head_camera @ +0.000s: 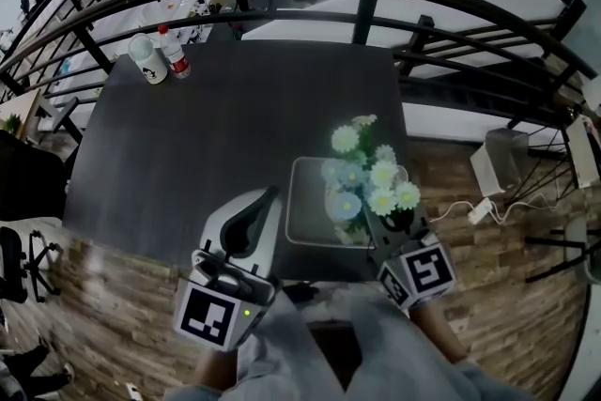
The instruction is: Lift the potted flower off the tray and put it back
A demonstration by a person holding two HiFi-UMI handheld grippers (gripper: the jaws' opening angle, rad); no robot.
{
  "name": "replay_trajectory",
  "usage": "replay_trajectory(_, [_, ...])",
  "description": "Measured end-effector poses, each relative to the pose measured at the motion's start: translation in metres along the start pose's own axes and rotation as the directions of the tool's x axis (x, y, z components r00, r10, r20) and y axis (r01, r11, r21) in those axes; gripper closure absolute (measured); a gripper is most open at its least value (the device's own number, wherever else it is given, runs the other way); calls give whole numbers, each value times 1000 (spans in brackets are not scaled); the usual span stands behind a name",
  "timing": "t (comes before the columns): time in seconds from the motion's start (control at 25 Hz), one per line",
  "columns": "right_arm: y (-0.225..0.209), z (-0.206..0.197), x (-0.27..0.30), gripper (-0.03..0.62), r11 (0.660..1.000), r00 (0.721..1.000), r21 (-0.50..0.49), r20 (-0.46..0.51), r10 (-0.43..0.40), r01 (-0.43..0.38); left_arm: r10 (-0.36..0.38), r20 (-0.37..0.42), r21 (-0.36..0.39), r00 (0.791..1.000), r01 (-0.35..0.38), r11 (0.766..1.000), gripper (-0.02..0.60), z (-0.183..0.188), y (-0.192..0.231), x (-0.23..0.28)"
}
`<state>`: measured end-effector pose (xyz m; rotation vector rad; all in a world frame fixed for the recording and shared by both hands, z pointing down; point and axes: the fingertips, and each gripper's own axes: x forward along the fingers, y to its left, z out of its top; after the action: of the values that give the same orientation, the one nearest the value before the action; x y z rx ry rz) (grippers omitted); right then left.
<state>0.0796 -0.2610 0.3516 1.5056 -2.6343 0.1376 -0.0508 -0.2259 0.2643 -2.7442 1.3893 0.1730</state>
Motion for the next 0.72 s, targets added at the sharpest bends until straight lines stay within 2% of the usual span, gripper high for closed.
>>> replay_trajectory(0.16, [1, 11, -5, 514, 1000, 1000, -4, 22, 0, 0, -4, 11, 8, 1000, 4, 1000, 583, 3, -2, 0])
replay_trajectory(0.4, [4, 29, -8, 514, 996, 999, -92, 44, 2, 2, 6, 31, 10, 999, -7, 1000, 583, 8, -1, 0])
replay_trajectory(0.72, [-1, 27, -11, 514, 998, 999, -64, 40, -1, 3, 15, 48, 25, 999, -16, 1000, 583, 11, -2, 2])
